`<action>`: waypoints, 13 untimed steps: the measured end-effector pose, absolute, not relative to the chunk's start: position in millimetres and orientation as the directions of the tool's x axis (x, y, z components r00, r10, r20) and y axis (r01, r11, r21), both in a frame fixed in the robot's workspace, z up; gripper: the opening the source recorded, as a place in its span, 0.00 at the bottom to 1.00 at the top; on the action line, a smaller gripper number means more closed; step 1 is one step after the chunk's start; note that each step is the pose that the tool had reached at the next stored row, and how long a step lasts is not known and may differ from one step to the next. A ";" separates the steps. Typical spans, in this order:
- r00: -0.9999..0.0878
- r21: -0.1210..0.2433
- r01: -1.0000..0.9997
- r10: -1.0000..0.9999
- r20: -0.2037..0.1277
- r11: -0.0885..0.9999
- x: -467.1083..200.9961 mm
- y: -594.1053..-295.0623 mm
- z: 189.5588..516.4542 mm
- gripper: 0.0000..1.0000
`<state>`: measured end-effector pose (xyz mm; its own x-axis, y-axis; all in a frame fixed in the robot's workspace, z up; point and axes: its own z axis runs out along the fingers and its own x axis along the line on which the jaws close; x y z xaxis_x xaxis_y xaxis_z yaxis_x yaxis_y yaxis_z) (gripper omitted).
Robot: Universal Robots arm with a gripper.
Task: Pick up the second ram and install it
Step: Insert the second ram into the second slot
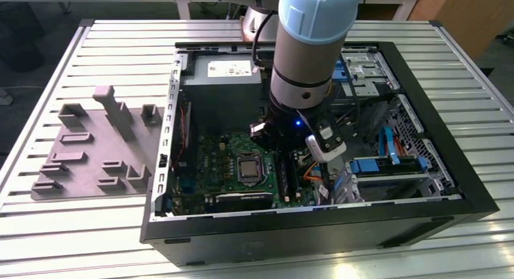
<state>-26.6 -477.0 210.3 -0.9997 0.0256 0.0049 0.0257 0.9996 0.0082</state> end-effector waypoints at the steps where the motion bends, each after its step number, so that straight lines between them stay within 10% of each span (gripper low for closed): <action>1: -1.000 0.008 0.026 0.026 0.005 1.000 -26.6 -477.0 210.3 0.14; 13: -1.000 0.008 0.010 0.010 0.005 1.000 -26.5 -477.0 210.3 0.14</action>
